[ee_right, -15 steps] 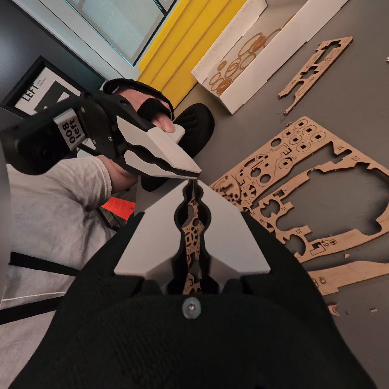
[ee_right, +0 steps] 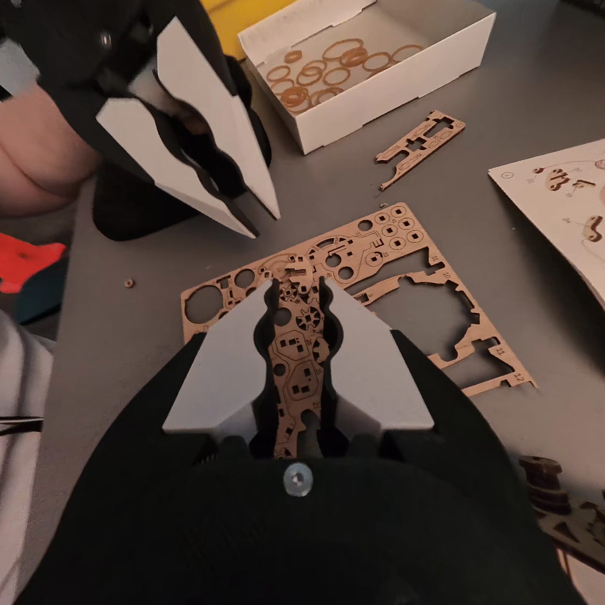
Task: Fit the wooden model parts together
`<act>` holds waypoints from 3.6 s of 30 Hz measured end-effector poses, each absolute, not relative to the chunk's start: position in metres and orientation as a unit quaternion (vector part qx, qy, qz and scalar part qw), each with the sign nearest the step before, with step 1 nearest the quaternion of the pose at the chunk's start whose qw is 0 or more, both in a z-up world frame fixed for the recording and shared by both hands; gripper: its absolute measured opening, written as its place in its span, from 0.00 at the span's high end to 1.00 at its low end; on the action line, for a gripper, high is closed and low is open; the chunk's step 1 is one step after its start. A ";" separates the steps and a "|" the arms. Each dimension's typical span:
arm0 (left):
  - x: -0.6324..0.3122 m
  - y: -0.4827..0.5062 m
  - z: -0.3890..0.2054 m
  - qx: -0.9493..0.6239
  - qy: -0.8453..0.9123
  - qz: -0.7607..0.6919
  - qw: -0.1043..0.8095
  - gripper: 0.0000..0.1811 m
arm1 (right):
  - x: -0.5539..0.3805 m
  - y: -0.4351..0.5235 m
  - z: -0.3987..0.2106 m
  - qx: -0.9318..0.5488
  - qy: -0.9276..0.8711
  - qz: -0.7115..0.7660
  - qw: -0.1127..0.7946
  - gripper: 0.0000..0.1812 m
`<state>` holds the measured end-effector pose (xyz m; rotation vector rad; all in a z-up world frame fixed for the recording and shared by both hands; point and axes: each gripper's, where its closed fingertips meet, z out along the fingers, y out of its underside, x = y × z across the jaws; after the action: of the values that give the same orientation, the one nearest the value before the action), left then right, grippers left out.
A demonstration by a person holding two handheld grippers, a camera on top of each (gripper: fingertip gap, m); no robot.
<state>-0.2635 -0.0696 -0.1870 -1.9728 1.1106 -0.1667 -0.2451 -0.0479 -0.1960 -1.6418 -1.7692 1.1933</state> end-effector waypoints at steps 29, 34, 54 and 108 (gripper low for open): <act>-0.255 -0.062 -0.167 -0.803 0.343 -0.184 0.452 0.88 | -0.253 -0.049 -0.159 -0.560 -0.629 0.419 0.340 0.98; -0.247 -0.063 -0.150 -0.789 0.303 -0.254 0.470 0.87 | -0.256 -0.054 -0.139 -0.570 -0.559 0.509 0.321 0.98; -0.242 -0.063 -0.130 -0.749 0.274 -0.328 0.506 0.96 | -0.254 -0.061 -0.132 -0.568 -0.509 0.591 0.263 0.98; -0.234 -0.106 -0.170 -0.802 0.365 -0.349 0.319 0.94 | -0.244 -0.091 -0.148 -0.517 -0.602 0.584 0.169 0.87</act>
<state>-0.2336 -0.1064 -0.1703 -2.1092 0.9594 -0.9186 -0.2439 -0.0909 -0.1484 -1.4710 -1.7112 1.6618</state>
